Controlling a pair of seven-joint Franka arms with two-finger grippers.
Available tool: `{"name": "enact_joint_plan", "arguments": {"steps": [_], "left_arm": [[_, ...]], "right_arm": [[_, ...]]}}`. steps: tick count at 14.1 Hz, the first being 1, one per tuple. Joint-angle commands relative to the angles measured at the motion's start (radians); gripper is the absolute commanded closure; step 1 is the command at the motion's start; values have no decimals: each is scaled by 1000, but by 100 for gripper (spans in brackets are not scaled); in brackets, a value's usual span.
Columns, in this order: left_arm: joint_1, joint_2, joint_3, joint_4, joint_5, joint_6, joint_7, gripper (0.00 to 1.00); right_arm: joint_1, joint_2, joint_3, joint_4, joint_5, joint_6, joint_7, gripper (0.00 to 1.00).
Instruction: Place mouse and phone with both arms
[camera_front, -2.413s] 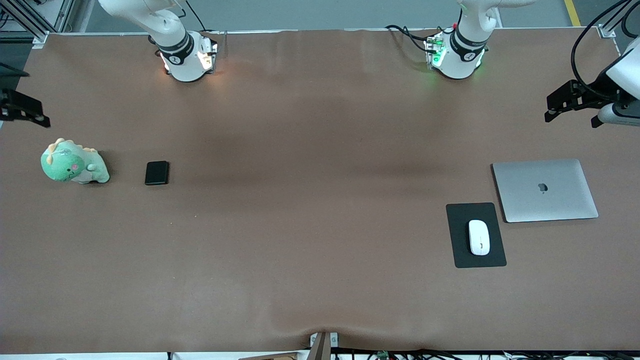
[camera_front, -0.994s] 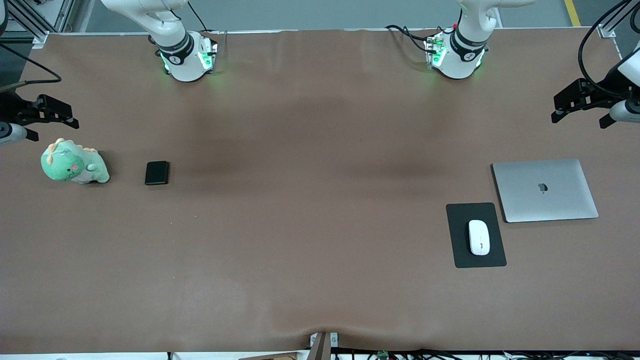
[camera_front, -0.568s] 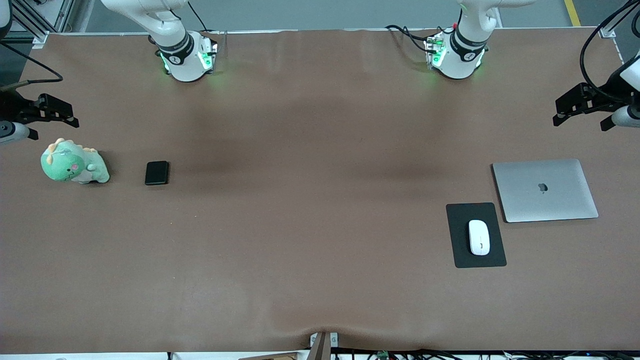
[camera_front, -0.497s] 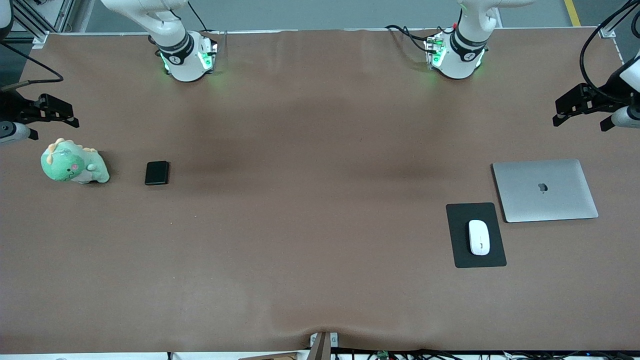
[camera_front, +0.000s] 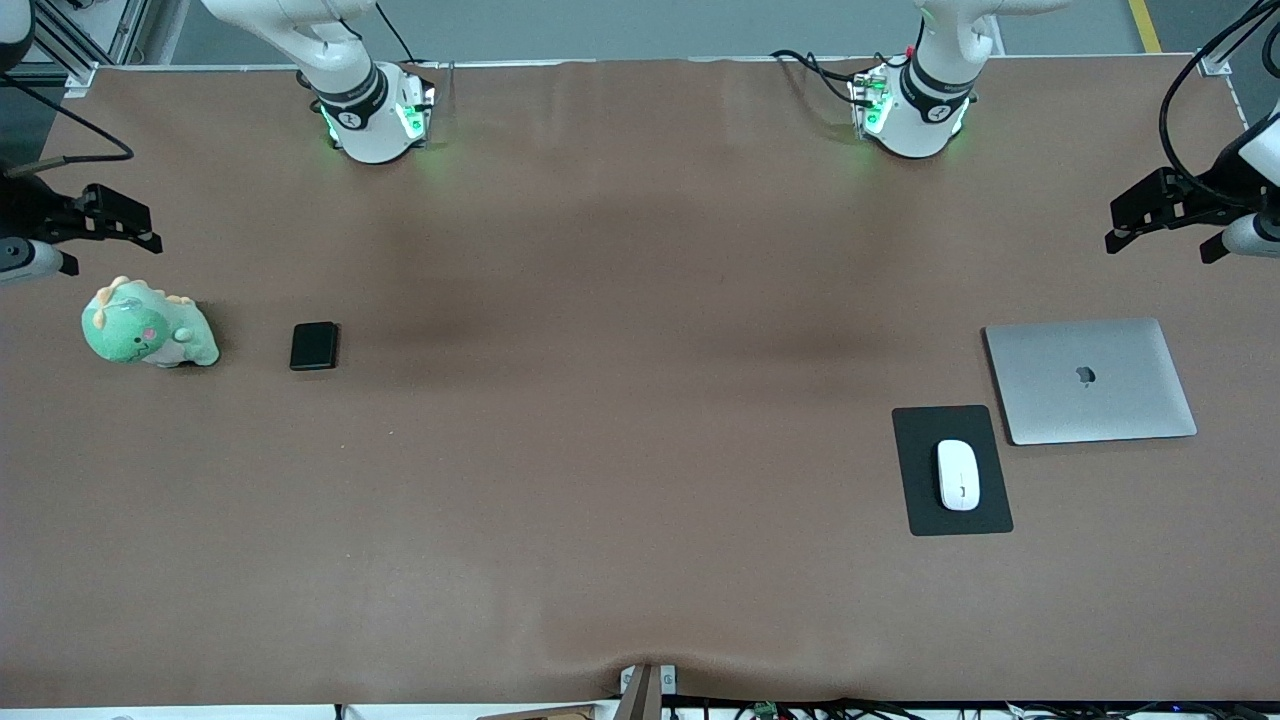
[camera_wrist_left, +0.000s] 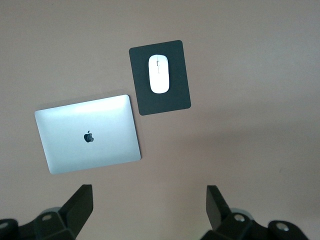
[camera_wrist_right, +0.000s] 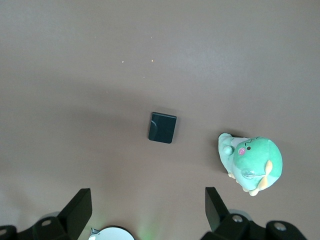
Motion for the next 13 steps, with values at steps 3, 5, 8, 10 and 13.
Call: {"name": "enact_joint_plan", "arguments": {"steps": [3,5,8,10,13], "left_arm": [[0,19,-1,33,-4,-24,-7,0],[0,20,-1,34,-4,-24,-7,0],[0,20,-3,36,-4,-24,-7,0],[0,19,-1,36,-4,-24,-5,0],[2,20,-3,36,-4,-24,-7,0]], "right_arm": [[5,-93,10,-43,-7,-2,25,0],[15,-91,12,-43,-7,3,25,0],[20,-84,17,-40,-9,10,25,0],[21,-80,17,-34,-9,12,25,0],[40,-36,15,34,-16,-3,31,0]]}}
